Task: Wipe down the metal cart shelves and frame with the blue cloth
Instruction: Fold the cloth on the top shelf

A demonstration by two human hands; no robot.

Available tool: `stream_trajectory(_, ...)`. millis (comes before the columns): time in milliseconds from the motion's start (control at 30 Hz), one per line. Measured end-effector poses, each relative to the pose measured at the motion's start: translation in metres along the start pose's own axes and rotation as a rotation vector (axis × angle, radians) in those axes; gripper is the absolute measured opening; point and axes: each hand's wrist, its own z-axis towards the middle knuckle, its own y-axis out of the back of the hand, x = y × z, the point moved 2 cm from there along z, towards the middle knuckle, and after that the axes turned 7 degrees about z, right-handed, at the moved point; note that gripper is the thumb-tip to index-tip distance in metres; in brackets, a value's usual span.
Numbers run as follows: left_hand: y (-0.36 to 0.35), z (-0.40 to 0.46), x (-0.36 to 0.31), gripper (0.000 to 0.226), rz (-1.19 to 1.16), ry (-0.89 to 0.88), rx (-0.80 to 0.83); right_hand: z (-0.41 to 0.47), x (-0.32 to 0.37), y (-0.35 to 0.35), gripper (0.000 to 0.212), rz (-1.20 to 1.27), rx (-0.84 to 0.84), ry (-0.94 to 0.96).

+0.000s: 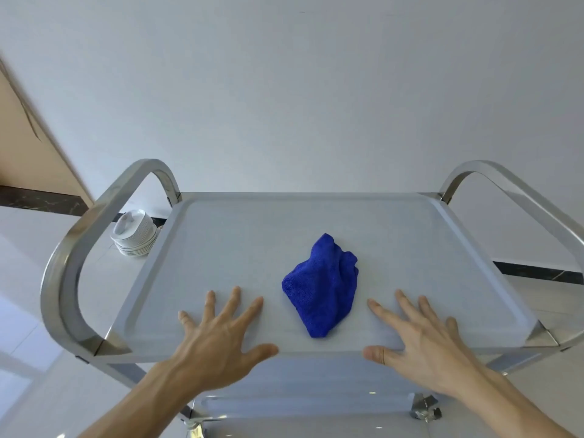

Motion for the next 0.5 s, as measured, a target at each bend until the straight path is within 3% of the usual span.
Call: stream_trajectory(500, 0.054, 0.118, 0.018, 0.091, 0.024, -0.096, -0.071, 0.091, 0.001, 0.038, 0.087, 0.081, -0.061, -0.11)
